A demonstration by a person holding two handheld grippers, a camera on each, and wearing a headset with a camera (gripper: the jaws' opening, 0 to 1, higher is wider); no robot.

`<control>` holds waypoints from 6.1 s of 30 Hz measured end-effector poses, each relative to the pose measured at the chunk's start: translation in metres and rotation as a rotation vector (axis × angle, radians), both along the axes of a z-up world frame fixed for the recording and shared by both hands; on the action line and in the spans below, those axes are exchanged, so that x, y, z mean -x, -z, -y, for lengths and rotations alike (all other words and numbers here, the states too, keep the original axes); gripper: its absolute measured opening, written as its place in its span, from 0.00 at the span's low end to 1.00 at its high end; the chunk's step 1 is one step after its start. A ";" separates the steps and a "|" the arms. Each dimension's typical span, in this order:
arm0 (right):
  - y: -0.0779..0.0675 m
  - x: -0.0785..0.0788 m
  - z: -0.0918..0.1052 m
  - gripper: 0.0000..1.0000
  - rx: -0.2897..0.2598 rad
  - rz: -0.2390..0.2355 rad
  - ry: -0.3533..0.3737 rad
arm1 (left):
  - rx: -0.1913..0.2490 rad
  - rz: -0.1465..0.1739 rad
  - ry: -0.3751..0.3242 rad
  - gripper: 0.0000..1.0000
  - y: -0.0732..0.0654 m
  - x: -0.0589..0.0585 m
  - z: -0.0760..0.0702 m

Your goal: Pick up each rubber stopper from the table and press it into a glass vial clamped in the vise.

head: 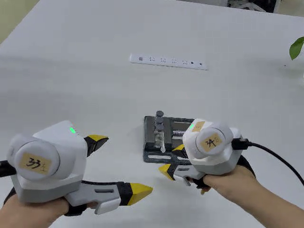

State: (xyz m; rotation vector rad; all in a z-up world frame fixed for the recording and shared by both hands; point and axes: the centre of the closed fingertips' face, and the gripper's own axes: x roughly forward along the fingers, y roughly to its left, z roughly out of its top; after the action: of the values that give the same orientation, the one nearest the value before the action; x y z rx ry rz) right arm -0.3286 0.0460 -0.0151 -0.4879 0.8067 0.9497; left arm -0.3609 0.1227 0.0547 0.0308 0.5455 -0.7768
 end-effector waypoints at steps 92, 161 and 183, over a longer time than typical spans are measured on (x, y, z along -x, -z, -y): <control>-0.187 0.023 0.008 0.05 0.239 0.775 -0.723 | 0.467 -0.142 0.199 0.20 -0.116 -0.025 0.089; -0.176 0.049 0.015 0.16 -0.054 0.121 -0.646 | 0.214 0.054 0.384 0.04 -0.091 0.007 0.090; -0.154 0.066 0.015 0.09 0.038 0.060 -0.746 | 0.102 0.114 0.503 0.04 -0.085 0.021 0.106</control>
State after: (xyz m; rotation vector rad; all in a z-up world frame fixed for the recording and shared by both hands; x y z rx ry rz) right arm -0.3944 0.0308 0.1389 -0.8763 0.5875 1.5967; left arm -0.3824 0.0166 0.1395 0.1203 0.3909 -1.2840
